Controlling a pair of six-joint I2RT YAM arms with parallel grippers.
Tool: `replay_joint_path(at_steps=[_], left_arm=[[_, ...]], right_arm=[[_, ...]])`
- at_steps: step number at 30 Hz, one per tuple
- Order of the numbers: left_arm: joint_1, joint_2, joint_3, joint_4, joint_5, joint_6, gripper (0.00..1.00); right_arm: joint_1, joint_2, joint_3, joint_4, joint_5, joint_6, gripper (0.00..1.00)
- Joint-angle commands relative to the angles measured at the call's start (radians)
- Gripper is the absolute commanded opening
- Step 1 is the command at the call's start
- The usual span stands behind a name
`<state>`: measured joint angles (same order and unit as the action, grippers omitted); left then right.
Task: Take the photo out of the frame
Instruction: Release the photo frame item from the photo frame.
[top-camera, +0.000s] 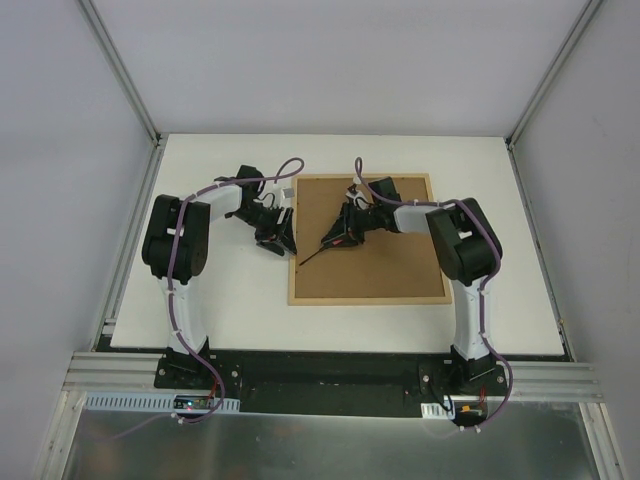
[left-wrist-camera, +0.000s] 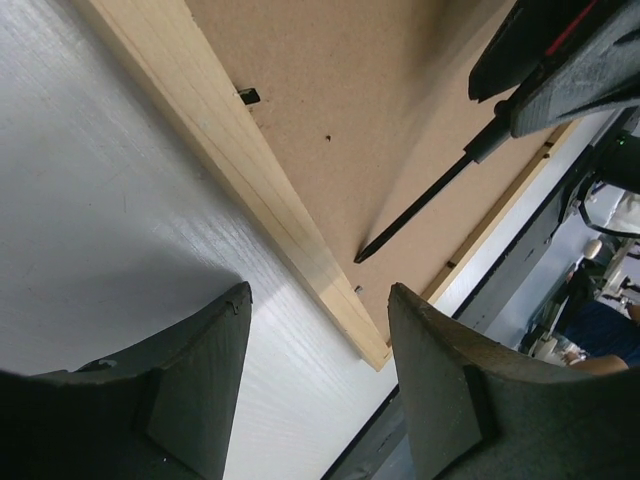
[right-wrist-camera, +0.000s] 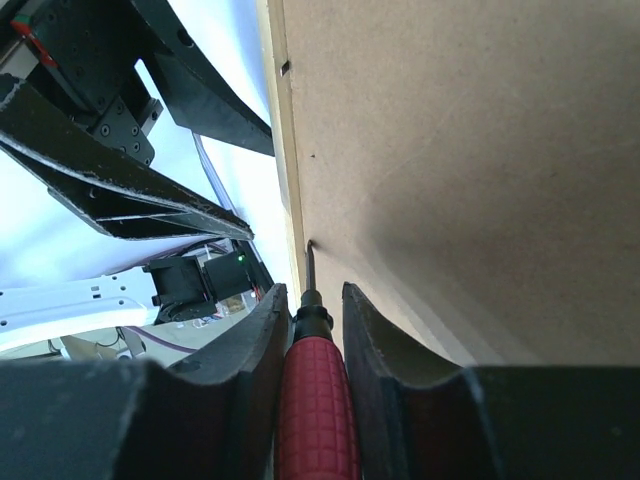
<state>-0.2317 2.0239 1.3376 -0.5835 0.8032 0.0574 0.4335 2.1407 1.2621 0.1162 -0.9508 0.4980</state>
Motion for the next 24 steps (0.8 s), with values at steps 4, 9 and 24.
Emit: replay_joint_path(at_steps=[4,9,24], left_arm=[[0.000,0.019,-0.015,0.016,-0.058,-0.050,0.55],[-0.017,0.024,-0.014,0.016,-0.142,-0.053,0.53],[-0.070,0.068,0.014,0.001,-0.249,-0.102,0.31]], right_arm=[[0.024,-0.007,-0.027,0.031,-0.019,-0.019,0.01],[0.030,-0.027,-0.036,-0.007,-0.019,-0.058,0.01],[0.045,-0.034,-0.046,-0.012,0.009,-0.052,0.01]])
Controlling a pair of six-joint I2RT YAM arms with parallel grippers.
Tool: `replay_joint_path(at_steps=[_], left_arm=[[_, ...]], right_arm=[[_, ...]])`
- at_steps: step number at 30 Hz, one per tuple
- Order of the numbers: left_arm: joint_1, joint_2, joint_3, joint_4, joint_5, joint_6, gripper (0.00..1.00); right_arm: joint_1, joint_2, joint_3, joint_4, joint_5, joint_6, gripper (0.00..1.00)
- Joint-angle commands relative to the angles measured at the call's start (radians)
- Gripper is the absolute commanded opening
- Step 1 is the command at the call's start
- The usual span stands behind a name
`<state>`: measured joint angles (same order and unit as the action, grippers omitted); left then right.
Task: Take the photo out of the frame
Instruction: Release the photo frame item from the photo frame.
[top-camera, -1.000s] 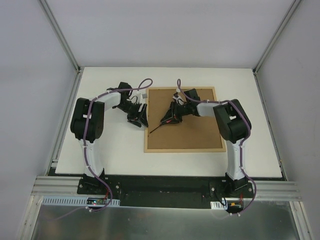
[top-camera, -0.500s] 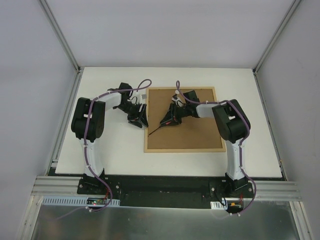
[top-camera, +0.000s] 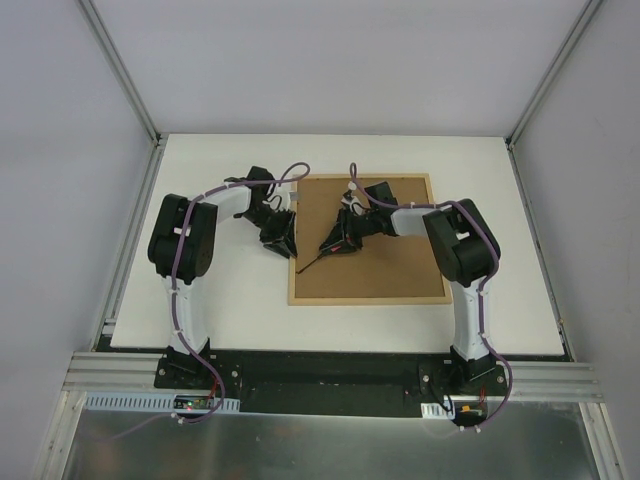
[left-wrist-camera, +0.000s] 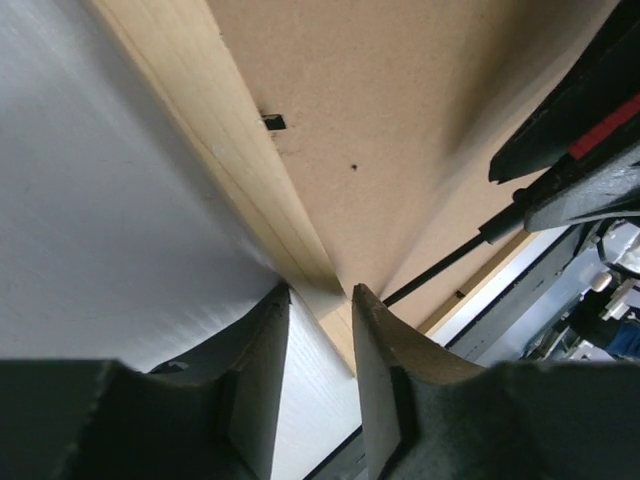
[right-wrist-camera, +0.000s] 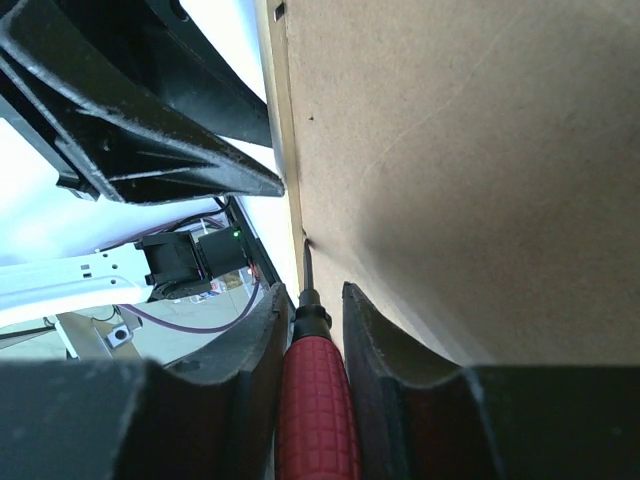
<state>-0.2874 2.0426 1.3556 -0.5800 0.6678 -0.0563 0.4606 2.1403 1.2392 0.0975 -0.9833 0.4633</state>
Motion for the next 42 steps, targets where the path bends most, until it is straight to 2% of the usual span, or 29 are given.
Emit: replay_joint_path(at_steps=[1,13,23,32,36,42], left_arm=[[-0.016,0.048,-0.006,-0.003,-0.117,0.010,0.28],[-0.038,0.045,-0.013,-0.011,-0.125,0.004,0.01],[-0.056,0.053,-0.016,-0.011,-0.126,0.003,0.00],[-0.058,0.050,-0.019,-0.012,-0.132,-0.008,0.00],[-0.058,0.042,-0.023,-0.012,-0.145,-0.011,0.00],[-0.056,0.031,-0.024,-0.012,-0.149,-0.010,0.00]], right_arm=[[0.018,-0.033,-0.024,0.014,0.044,-0.012,0.01],[0.036,-0.045,0.000,0.045,0.098,0.011,0.01],[0.081,-0.005,0.160,-0.048,0.127,-0.028,0.01],[0.165,-0.056,0.292,-0.317,0.245,-0.199,0.01],[0.184,-0.098,0.353,-0.474,0.348,-0.294,0.01],[0.107,-0.166,0.327,-0.478,0.247,-0.302,0.00]])
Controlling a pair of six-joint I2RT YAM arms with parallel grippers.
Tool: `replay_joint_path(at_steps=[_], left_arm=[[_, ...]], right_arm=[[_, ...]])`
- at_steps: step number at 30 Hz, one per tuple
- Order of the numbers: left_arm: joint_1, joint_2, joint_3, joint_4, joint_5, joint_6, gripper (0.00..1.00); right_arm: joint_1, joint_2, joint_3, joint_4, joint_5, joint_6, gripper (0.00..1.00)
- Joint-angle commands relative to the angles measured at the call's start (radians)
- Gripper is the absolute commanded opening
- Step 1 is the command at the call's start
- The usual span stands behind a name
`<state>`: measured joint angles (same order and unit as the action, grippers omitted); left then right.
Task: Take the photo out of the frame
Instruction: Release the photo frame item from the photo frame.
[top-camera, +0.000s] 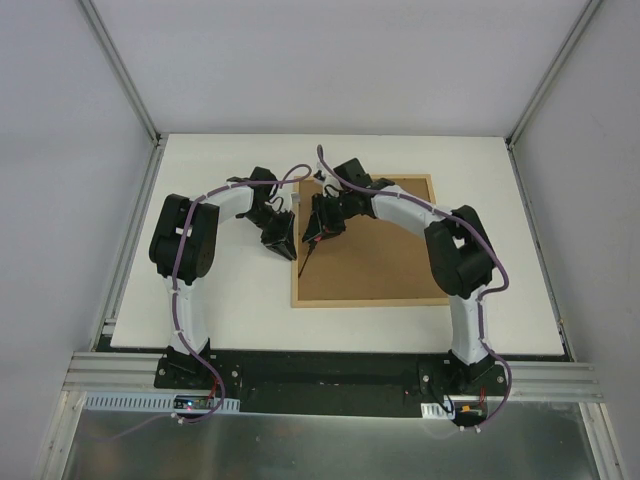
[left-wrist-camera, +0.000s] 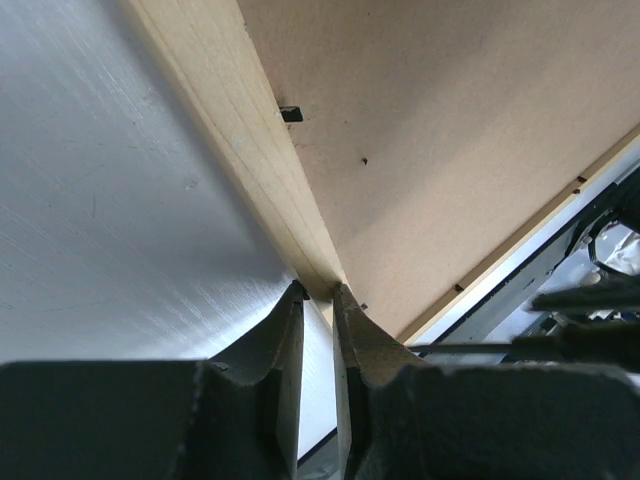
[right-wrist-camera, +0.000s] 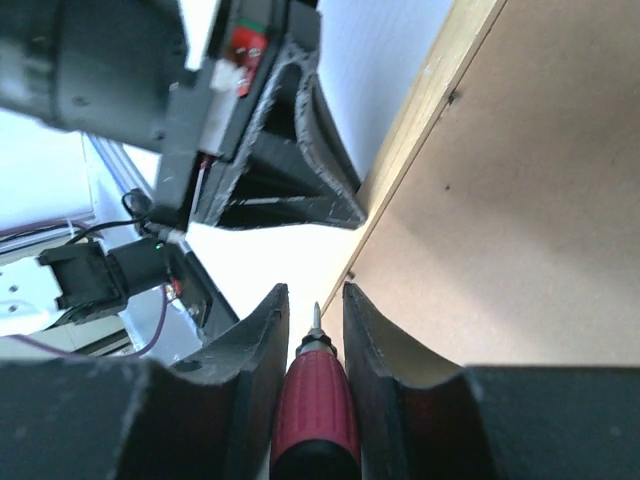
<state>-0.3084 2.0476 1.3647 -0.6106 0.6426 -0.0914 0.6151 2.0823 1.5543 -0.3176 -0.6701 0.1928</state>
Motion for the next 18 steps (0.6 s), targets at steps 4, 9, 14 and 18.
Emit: replay_joint_path(at_steps=[4,9,14,18], left_arm=[[-0.035,0.031,-0.029,0.018,-0.123,0.024,0.00],[-0.035,0.042,-0.021,0.017,-0.121,0.019,0.00],[-0.035,0.037,-0.022,0.018,-0.123,0.019,0.00],[-0.035,0.033,-0.026,0.018,-0.118,0.018,0.00]], right_arm=[[-0.112,-0.123,-0.077,0.027,-0.086,-0.006,0.00],[-0.138,-0.062,-0.178,0.168,-0.071,0.066,0.01],[-0.140,0.018,-0.217,0.357,-0.109,0.235,0.00],[-0.130,0.050,-0.221,0.437,-0.114,0.304,0.00]])
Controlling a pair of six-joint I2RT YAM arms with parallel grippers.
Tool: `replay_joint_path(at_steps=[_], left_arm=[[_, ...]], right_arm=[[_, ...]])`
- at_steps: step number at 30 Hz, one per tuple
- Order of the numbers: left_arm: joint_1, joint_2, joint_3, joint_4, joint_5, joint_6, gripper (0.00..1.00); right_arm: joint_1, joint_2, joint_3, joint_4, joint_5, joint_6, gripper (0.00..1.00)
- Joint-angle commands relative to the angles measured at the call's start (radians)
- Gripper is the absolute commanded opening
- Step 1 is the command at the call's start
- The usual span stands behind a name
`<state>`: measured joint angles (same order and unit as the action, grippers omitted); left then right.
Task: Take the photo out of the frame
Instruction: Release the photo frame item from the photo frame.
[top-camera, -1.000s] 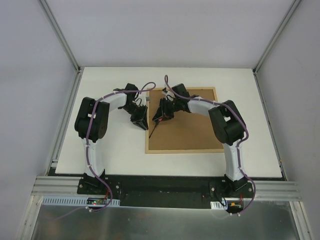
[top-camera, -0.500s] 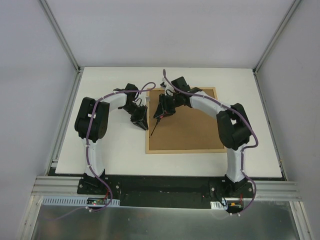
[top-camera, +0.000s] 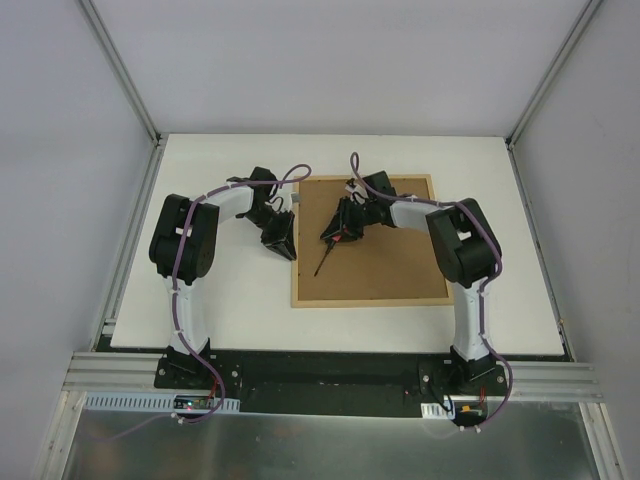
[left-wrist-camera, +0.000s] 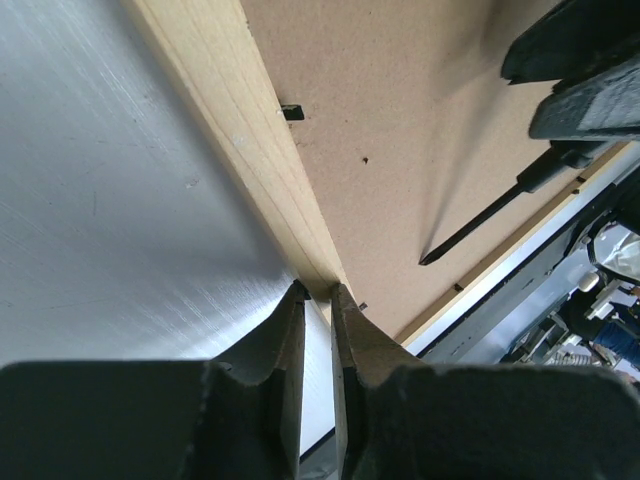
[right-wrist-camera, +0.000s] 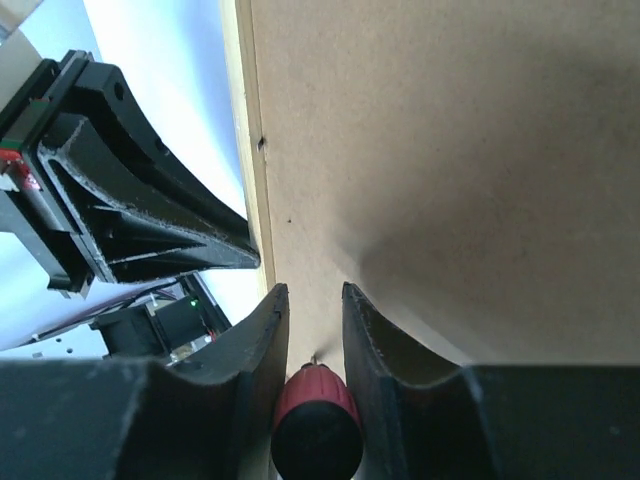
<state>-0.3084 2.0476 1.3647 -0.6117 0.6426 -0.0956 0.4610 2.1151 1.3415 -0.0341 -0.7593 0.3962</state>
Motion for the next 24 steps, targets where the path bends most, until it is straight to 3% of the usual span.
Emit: replay_joint_path(at_steps=[1,9,24], left_arm=[[-0.035,0.033,-0.024,0.020,-0.116,0.022,0.00],[-0.035,0.037,-0.024,0.021,-0.100,0.019,0.00],[-0.044,0.025,-0.021,0.020,-0.112,0.017,0.00]], right_arm=[[0.027,0.023,-0.008,0.164,-0.023,0.111,0.00],[0.033,0.054,0.010,0.252,-0.046,0.213,0.01],[0.064,0.033,-0.022,0.257,-0.035,0.175,0.00]])
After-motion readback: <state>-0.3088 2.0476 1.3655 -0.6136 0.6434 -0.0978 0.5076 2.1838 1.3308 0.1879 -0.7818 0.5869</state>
